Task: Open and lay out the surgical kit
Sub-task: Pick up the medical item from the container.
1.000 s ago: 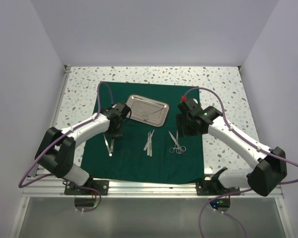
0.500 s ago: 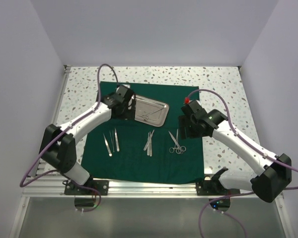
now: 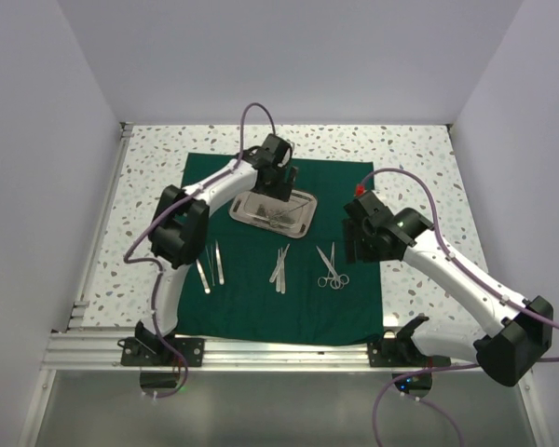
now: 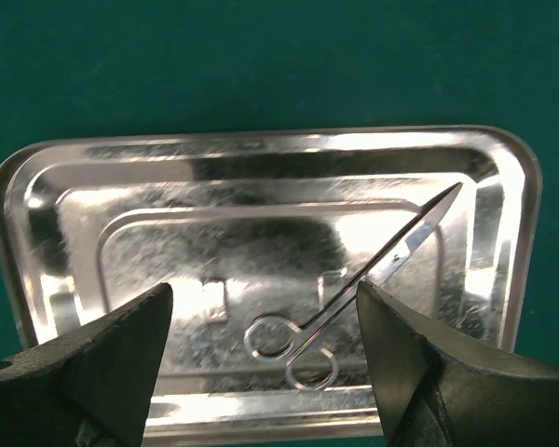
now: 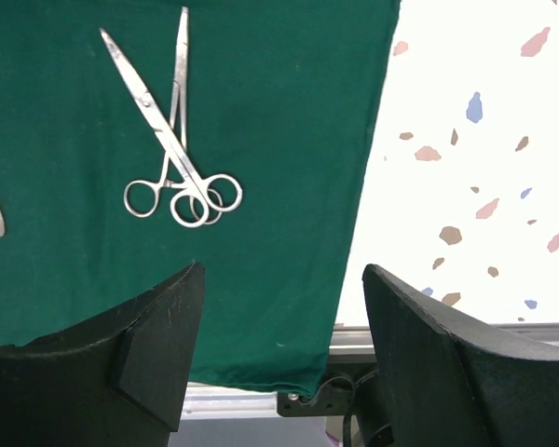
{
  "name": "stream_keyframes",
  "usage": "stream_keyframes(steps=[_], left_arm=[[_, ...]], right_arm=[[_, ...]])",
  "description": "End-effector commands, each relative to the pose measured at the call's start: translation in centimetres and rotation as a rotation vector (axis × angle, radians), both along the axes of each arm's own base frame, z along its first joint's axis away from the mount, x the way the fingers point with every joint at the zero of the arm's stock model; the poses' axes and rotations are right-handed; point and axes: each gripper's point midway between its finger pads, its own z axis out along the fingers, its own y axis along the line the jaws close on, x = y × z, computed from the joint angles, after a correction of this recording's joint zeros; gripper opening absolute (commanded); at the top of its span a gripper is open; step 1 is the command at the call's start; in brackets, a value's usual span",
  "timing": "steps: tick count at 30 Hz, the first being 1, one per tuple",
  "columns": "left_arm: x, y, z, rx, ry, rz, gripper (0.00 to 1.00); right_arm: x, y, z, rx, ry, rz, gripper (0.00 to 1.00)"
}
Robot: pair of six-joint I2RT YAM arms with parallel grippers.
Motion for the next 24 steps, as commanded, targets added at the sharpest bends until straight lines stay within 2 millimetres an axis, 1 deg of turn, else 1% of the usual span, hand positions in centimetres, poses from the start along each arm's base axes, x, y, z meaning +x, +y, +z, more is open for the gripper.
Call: stream_keyframes(steps=[1, 3, 5, 6, 7, 9, 10, 16, 17, 18, 19, 21, 22, 24], left_arm=[[1.4, -4.7, 2.2, -0.096, -0.058, -0.15, 0.82], [1.3, -5.6, 1.8, -0.108, -0.054, -0.18, 0.82], [1.1, -6.4, 0.8, -0.097, -0.046, -0.206, 0.81], [1.1, -6.5, 0.5, -0.092, -0.043, -0.211, 0.8], [0.8, -6.7, -0.3, -0.082, -0.031, -0.218, 0.8], [0.6, -6.9, -0.9, -0.076, -0.025, -0.228, 0.79], [0.1, -6.9, -1.6, -0.069, -0.012, -0.236, 0.79], [-0.8, -7.6, -3.6, -0.038, 0.005, -0.262, 0.78], [-0.7, -7.6, -3.8, -0.036, 0.008, -0.262, 0.78], [-0.4, -7.0, -4.1, -0.002, 0.0, -0.232, 0.78], [0.0, -7.0, -4.4, 0.01, -0.003, -0.221, 0.77], [0.3, -6.5, -4.9, 0.045, 0.002, -0.194, 0.74], [0.9, -6.2, -5.3, 0.067, -0.005, -0.171, 0.74], [1.1, -5.8, -5.7, 0.095, 0.001, -0.152, 0.71]], right_arm=[[-0.3, -1.3, 0.5, -0.034, -0.016, -0.049, 0.73], [-0.4, -1.4, 0.5, -0.042, -0.012, -0.052, 0.73], [-0.4, -1.5, 0.3, -0.049, -0.006, -0.055, 0.73], [-0.4, -1.5, 0.3, -0.051, -0.005, -0.057, 0.73], [-0.4, -1.5, 0.2, -0.055, -0.002, -0.056, 0.73], [-0.4, -1.6, 0.2, -0.058, 0.0, -0.058, 0.73], [-0.4, -1.6, 0.2, -0.062, 0.0, -0.058, 0.73], [-0.1, -1.6, 0.2, -0.07, 0.002, -0.058, 0.73], [-0.1, -1.6, 0.2, -0.074, 0.002, -0.057, 0.73], [0.0, -1.5, 0.2, -0.074, 0.001, -0.056, 0.73], [0.0, -1.5, 0.2, -0.074, 0.003, -0.057, 0.73], [0.1, -1.5, 0.3, -0.077, 0.002, -0.057, 0.73], [0.0, -1.5, 0.3, -0.08, 0.003, -0.056, 0.73], [0.1, -1.6, 0.3, -0.082, 0.004, -0.056, 0.73]])
